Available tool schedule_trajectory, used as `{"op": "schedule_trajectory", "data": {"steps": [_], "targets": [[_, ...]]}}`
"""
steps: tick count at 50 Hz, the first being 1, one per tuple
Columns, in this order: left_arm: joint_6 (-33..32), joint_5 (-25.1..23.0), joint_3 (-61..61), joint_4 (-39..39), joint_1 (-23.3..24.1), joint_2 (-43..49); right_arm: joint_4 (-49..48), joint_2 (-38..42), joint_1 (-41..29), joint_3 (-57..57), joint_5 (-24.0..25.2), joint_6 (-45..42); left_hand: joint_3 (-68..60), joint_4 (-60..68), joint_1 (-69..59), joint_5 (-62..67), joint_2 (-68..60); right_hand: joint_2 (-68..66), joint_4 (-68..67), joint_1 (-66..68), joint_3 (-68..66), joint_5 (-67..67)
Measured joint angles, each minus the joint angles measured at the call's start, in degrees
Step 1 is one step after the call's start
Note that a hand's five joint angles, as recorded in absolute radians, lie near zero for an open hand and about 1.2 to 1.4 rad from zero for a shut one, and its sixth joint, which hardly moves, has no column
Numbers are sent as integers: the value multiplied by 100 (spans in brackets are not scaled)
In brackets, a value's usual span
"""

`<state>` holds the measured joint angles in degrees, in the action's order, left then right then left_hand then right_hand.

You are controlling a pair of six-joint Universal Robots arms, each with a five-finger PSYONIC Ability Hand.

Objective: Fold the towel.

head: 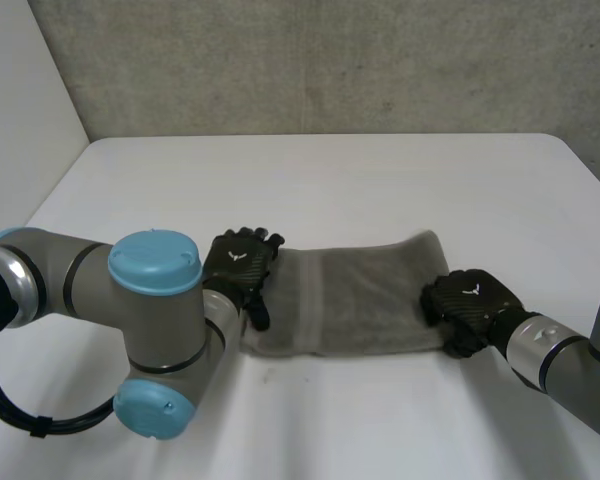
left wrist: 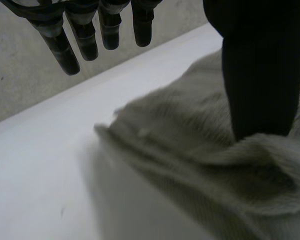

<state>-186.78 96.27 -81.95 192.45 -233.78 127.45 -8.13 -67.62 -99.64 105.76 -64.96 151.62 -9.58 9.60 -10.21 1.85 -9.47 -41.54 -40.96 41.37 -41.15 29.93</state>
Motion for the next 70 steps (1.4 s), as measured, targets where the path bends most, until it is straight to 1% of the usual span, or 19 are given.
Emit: {"op": "schedule_trajectory", "data": {"steps": [1,3,6,12,19,26,31,33,34,35,36,37,38,40,47,54,57,64,70], "targets": [[0,37,-73,-9,-3,-14,-88,44,53,36,20,-133,0,0,0,0,0,-1751,-1745,1232,-1604,1608],[1,61,-143,-18,0,-52,-181,61,79,44,26,-196,0,0,0,0,0,-2442,-2441,1738,-2266,2224],[6,98,-306,-25,30,-261,-514,17,89,-28,-6,-270,0,0,0,0,0,-2542,-2742,1738,-2658,2270],[24,116,-487,-26,69,-730,-811,-195,-178,-403,-156,-216,0,0,0,0,0,-2542,-2759,1740,-2673,2320],[36,222,-677,-43,28,-1511,-852,-63,-1459,-1376,-352,-68,0,0,0,0,0,-2542,-2761,1740,-2674,2386],[4,486,-916,-132,-329,-2235,-646,810,-2874,-2310,-340,-226,0,0,0,0,0,-2542,-2762,1738,-2676,2404],[-1,544,-1046,-155,-640,-2527,-491,1343,-3355,-2620,-298,-350,0,0,0,0,0,-2542,-2763,1738,-2696,2404],[7,542,-1071,-154,-720,-2579,-457,1475,-3430,-2685,-315,-359,0,0,0,0,0,-1840,-1984,1691,-1942,1915],[11,539,-1073,-153,-737,-2589,-451,1496,-3440,-2696,-322,-356,0,0,0,0,0,-1840,-1984,1691,-1942,1915],[16,535,-1073,-151,-755,-2597,-443,1512,-3448,-2711,-335,-346,0,0,0,0,0,-930,-1026,1012,-996,1117],[22,525,-1069,-146,-769,-2601,-436,1510,-3447,-2722,-354,-328,0,0,0,0,0,-930,-1026,1012,-996,1117],[30,511,-1052,-136,-779,-2595,-424,1468,-3435,-2722,-389,-283,0,0,0,0,0,1310,1101,-1139,1117,-956],[35,500,-1026,-127,-776,-2580,-416,1386,-3418,-2712,-427,-225,0,0,0,0,0,2416,2325,-2387,2343,-2125],[42,485,-974,-113,-760,-2540,-402,1250,-3378,-2676,-491,-119,0,0,0,0,0,2668,2685,-2704,2743,-2445],[266,473,-519,-100,-422,-2060,-341,220,-2657,-2126,-851,1121,0,0,0,0,0,2734,2743,-2716,2873,-2548],[997,316,-63,-203,114,-1398,-264,-481,-1817,-1606,-909,2491,0,0,0,0,0,2734,2743,-2716,2873,-2551],[1264,116,55,-315,319,-1102,-73,-537,-1573,-1537,-875,2793,0,0,0,0,0,2734,2743,-2716,2873,-2551],[1411,-72,88,-460,479,-719,209,-350,-1424,-1547,-803,2924,0,0,0,0,0,2734,2743,-2716,2873,-2551],[1329,-74,-108,-561,409,-513,330,292,-1480,-1683,-524,2871,0,0,0,0,0,2734,2743,-2716,2873,-2552]]}}
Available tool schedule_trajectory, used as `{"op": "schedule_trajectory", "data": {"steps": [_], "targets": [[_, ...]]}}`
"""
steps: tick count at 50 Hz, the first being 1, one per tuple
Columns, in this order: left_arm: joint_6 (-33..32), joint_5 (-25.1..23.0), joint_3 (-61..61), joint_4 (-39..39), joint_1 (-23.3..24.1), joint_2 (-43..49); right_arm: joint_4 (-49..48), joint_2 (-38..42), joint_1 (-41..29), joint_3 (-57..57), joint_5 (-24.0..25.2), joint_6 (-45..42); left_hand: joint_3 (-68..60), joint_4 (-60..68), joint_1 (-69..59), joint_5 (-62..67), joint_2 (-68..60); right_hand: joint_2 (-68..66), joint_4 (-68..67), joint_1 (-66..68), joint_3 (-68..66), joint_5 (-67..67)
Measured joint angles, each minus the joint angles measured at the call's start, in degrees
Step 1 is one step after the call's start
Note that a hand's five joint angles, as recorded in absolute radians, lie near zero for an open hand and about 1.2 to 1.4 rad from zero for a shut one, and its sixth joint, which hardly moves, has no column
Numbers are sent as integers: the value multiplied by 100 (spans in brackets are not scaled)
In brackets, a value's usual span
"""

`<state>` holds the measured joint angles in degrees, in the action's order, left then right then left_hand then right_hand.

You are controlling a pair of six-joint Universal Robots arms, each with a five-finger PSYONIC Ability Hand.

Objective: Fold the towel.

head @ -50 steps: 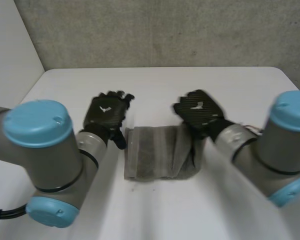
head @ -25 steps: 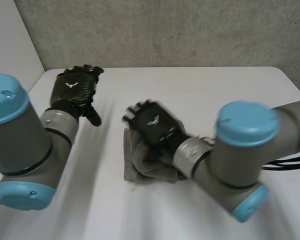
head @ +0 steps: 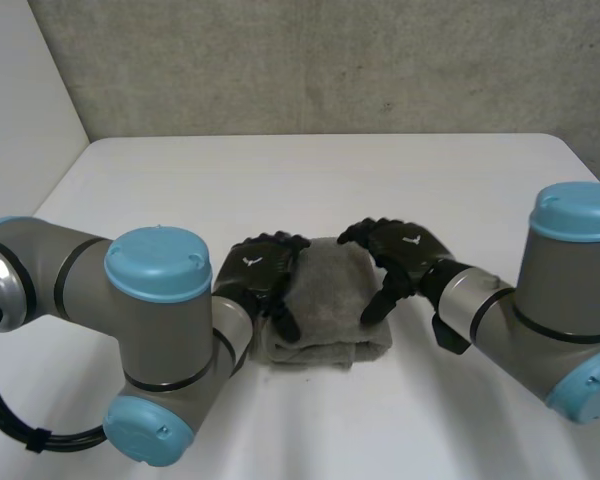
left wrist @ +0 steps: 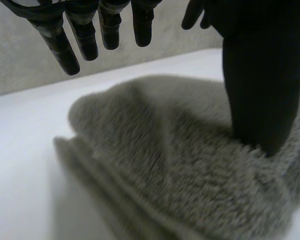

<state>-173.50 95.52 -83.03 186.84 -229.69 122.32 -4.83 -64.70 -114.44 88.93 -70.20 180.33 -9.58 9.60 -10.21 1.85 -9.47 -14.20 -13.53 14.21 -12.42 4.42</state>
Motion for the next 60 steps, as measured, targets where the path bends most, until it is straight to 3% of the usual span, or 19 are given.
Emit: {"op": "schedule_trajectory", "data": {"steps": [6,16,25,31,35,45,60], "targets": [[-420,203,-289,5,-382,4,16,787,-81,-470,231,-34,0,0,0,0,0,0,0,0,0,0],[-923,367,-434,4,-650,-101,109,1244,-256,-1070,223,-43,0,0,0,0,0,0,0,0,0,-30],[-953,355,-252,-25,-433,-973,425,98,-241,-1580,28,5,0,0,0,0,0,0,0,0,0,-30],[-932,368,305,-353,-496,-2105,514,-1318,49,-1802,-959,4,0,0,0,0,0,0,0,0,0,-30],[-911,376,572,-721,-693,-2608,684,-1722,304,-1871,-1329,-43,0,0,0,0,1,0,0,0,0,-30],[-854,345,941,-1850,-1347,-3262,1280,-2178,784,-1951,-1553,-234,0,0,0,0,2,0,0,0,0,-30],[-884,294,1028,-2414,-1491,-3375,1312,-2396,742,-1722,-1532,-457,0,0,0,0,2,0,0,0,0,-30]]}}
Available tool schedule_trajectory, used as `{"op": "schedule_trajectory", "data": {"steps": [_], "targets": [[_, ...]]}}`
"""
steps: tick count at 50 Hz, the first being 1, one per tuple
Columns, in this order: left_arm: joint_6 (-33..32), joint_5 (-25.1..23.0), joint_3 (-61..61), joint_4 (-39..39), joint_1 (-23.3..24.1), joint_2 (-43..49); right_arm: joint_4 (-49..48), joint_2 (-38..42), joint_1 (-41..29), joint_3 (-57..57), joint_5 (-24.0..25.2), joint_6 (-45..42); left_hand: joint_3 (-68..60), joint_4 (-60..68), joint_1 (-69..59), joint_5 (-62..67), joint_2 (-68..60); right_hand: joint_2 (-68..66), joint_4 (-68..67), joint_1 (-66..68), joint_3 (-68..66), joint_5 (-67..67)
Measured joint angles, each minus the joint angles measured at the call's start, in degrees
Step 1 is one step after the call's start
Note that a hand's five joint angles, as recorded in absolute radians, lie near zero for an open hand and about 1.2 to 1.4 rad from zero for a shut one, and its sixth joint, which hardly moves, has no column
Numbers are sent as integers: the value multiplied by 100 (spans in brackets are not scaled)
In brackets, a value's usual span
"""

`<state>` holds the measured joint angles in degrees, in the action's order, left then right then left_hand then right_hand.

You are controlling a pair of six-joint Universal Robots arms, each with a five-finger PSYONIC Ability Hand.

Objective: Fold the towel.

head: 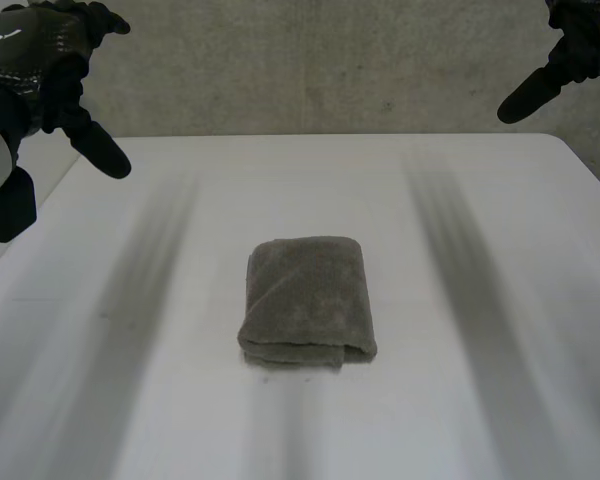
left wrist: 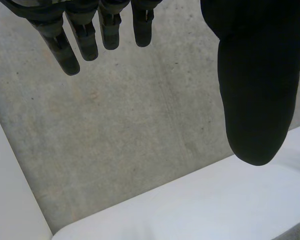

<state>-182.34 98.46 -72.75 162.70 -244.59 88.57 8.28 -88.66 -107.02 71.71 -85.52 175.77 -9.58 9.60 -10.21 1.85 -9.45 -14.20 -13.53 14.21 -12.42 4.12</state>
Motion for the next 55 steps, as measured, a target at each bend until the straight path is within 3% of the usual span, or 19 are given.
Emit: {"op": "schedule_trajectory", "data": {"steps": [55], "targets": [[-29,-17,-514,666,-37,-556,98,-362,-21,281,-37,-208,0,0,0,0,0,0,0,0,0,0]]}}
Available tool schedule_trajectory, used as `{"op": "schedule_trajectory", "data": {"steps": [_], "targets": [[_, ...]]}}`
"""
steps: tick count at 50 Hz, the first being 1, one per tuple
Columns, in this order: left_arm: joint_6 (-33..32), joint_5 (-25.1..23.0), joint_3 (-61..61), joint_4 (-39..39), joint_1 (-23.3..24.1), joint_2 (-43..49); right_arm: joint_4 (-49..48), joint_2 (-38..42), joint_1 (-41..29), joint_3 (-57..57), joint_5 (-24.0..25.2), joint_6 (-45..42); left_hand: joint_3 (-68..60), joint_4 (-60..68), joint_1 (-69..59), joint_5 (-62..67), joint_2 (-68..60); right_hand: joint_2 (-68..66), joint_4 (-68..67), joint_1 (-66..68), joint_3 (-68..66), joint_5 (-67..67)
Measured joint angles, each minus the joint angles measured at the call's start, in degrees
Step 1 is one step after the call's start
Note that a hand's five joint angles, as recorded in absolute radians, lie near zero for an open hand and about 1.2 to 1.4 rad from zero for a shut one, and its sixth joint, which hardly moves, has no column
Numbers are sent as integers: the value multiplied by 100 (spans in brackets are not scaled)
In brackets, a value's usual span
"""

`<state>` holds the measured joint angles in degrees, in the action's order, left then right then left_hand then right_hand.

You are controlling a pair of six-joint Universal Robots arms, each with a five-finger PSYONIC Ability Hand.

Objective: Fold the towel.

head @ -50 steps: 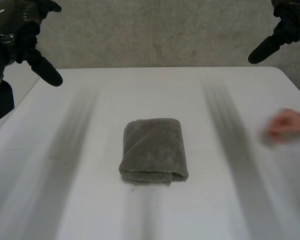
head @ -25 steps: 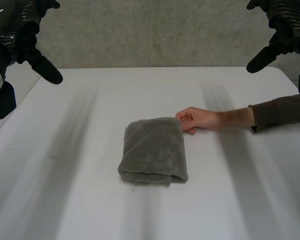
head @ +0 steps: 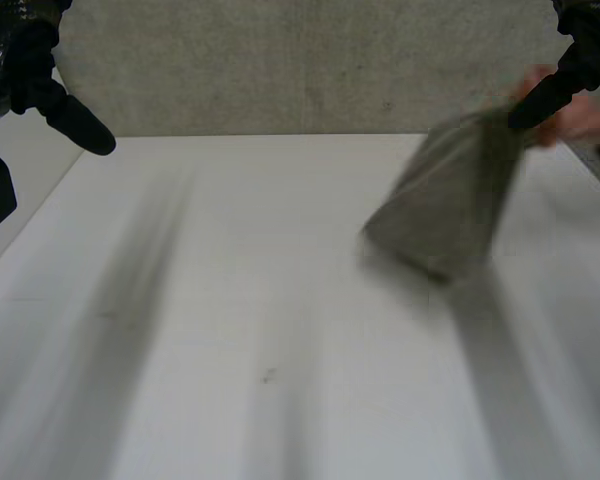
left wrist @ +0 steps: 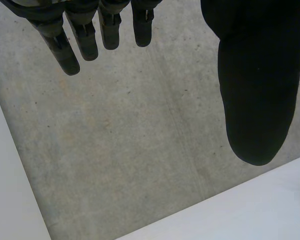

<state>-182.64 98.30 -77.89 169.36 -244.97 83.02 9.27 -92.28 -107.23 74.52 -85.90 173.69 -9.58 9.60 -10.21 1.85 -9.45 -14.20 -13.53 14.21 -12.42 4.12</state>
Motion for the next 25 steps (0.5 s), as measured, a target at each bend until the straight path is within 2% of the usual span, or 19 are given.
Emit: {"op": "schedule_trajectory", "data": {"steps": [25], "targets": [[0,-3,5,-26,2,-201,14,-265,0,-8,12,-1,0,0,0,0,0,0,0,0,0,0]]}}
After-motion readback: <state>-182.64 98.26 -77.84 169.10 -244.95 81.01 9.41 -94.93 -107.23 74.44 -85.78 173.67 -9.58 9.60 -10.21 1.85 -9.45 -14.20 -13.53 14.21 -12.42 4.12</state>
